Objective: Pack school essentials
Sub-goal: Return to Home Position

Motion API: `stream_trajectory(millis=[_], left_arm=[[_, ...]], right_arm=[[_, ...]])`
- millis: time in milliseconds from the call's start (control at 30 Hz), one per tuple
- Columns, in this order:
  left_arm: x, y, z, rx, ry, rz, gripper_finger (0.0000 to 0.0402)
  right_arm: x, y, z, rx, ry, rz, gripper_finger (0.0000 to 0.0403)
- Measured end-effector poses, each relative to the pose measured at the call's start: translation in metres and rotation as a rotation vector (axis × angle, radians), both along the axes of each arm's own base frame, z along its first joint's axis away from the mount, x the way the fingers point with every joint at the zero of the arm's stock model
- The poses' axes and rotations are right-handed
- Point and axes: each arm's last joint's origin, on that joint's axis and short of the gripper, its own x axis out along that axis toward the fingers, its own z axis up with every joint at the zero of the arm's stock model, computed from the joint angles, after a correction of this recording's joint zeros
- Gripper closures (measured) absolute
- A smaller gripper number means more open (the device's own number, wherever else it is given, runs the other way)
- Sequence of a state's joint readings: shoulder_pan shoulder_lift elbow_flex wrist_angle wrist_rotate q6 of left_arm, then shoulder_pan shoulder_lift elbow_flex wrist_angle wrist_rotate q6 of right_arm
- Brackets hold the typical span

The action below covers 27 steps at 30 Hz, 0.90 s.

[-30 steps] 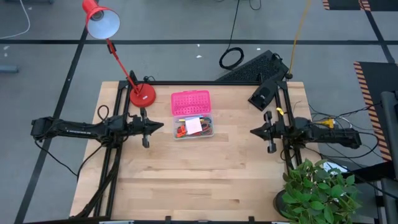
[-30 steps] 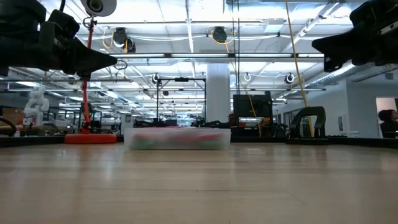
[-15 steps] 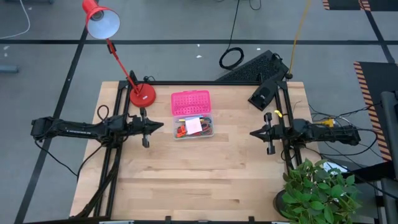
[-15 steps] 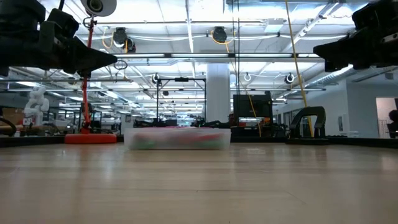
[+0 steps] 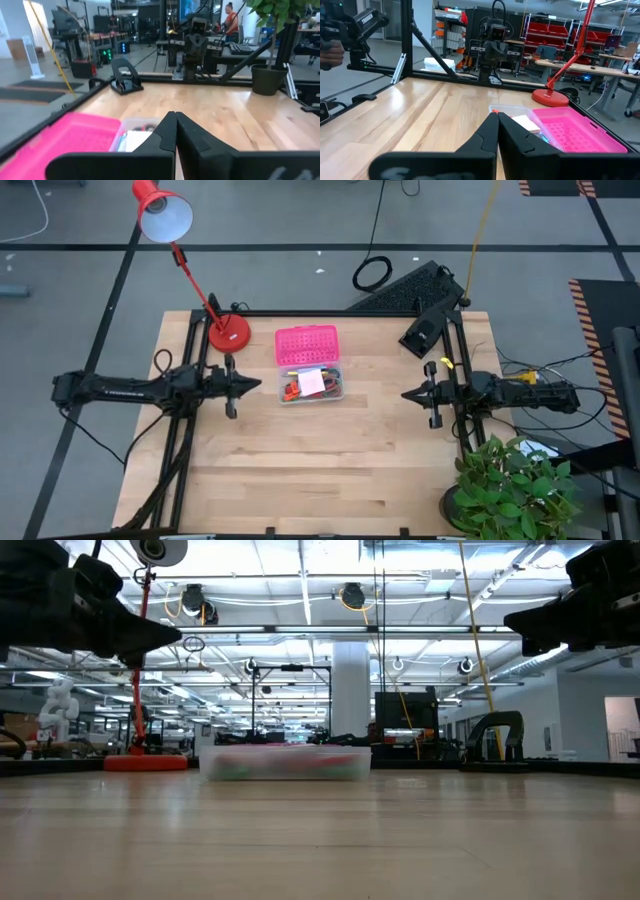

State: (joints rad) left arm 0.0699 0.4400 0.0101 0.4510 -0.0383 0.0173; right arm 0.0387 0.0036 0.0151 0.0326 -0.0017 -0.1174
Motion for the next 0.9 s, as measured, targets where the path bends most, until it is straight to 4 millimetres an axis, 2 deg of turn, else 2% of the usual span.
stream_trajectory(millis=[233, 367, 600, 900], left_arm=[[-0.007, -0.008, -0.007, -0.047, 0.073, 0.009, 0.04], [-0.01, -0.017, -0.005, -0.05, 0.053, -0.023, 0.04], [-0.016, -0.029, -0.006, 0.027, 0.063, -0.077, 0.0401], [-0.03, -0.027, 0.0, 0.078, -0.022, -0.198, 0.0401]], right_arm=[[0.0, 0.0, 0.0, 0.0, 0.0, 0.0, 0.0403], [0.0, 0.0, 0.0, 0.0, 0.0, 0.0, 0.0403], [0.0, 0.0, 0.0, 0.0, 0.0, 0.0, 0.0403], [0.0, 0.0, 0.0, 0.0, -0.001, 0.0, 0.0403]])
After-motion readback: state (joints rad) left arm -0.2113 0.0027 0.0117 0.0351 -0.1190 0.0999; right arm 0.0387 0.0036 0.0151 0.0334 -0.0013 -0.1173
